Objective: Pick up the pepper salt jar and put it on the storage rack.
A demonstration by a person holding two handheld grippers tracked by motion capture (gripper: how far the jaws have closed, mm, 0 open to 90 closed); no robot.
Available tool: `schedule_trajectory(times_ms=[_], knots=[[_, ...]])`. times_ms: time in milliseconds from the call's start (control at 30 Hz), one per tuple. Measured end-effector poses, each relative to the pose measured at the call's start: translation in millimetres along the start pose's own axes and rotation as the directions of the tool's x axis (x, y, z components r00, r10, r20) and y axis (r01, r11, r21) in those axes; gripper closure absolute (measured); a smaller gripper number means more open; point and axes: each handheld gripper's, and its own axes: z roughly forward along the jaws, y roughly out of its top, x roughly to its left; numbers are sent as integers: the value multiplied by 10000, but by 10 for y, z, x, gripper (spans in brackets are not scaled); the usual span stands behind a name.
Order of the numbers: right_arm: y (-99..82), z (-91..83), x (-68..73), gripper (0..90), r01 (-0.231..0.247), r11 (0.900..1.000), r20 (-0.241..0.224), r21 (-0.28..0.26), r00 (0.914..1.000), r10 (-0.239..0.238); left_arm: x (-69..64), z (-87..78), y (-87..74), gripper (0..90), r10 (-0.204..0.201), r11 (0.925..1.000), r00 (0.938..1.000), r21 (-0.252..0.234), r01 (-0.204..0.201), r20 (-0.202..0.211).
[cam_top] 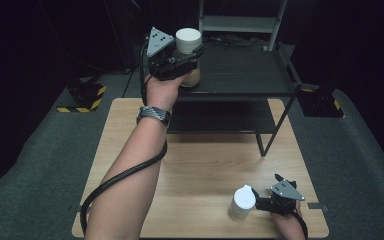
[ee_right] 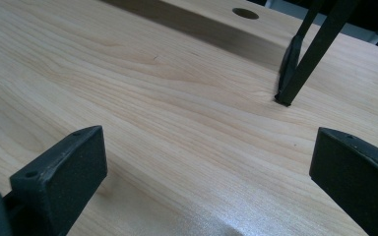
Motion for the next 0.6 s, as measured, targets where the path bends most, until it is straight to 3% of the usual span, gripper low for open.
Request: schedule_trajectory(times_ms=[300, 367, 600], knots=[[-1, -1, 3, 0, 0, 10000, 14, -6, 10000, 0, 64, -28, -1, 335, 14, 10000, 9999, 56, -15, 167], [-7, -4, -1, 0, -5, 10000, -7, -34, 10000, 5, 55, -34, 14, 334, 193, 9997, 9997, 156, -196, 135], [-9, -7, 0, 0, -52, 10000, 18, -43, 10000, 53, 62, -25, 13, 308, 59, 9997, 9998, 236, -64, 195]])
